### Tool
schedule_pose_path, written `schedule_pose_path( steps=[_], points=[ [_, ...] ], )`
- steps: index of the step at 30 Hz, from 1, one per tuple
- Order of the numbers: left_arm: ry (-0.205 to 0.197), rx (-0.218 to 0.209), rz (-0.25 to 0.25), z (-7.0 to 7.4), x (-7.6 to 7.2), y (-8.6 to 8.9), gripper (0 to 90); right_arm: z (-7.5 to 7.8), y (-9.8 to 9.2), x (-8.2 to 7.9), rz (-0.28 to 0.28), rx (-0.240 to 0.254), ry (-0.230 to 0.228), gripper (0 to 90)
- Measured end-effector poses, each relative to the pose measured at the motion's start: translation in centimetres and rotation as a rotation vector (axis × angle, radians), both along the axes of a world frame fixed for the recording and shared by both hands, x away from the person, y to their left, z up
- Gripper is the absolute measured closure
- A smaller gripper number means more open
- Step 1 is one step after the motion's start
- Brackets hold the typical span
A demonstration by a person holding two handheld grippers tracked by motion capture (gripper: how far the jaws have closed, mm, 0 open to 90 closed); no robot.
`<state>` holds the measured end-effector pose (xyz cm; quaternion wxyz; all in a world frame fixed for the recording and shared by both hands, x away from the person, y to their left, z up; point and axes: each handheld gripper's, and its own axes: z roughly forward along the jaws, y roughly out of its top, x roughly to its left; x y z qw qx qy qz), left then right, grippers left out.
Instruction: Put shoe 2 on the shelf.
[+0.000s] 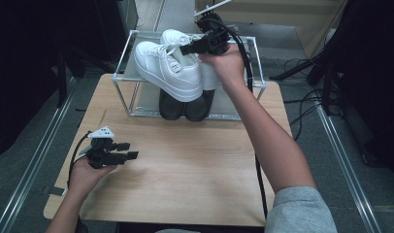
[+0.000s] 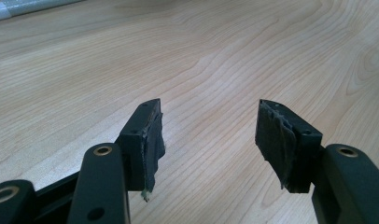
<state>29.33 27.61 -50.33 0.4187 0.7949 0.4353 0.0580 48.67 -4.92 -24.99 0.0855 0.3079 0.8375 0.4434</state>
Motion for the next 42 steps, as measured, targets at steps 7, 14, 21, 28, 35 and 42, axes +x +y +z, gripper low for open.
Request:
schedule_pose_path(
  steps=[7,14,21,28,35,42],
  points=[
    [0.001,-0.004,-0.007,0.1,0.0,-0.1,41.6,0.1,1.0,1.8,-0.123,-0.017,0.006,74.2],
    [-0.014,0.008,-0.032,0.3,-0.2,-0.6,41.6,0.8,1.7,3.6,-0.262,-0.07,-0.022,74.2],
    [-0.013,0.0,-0.038,0.4,-0.2,-0.7,41.5,1.0,2.1,5.0,-0.418,-0.046,-0.01,74.2],
    [-0.02,-0.007,-0.048,0.4,-0.2,-0.7,41.5,0.6,3.7,6.2,-0.511,-0.05,-0.001,73.9],
    [-0.022,-0.013,-0.046,0.5,-0.2,-0.6,41.4,0.0,5.2,7.2,-0.6,-0.096,-0.017,73.7],
    [-0.027,-0.013,-0.043,0.5,-0.3,-0.5,41.4,-0.3,5.7,7.0,-0.623,-0.107,0.008,73.1]
  ],
)
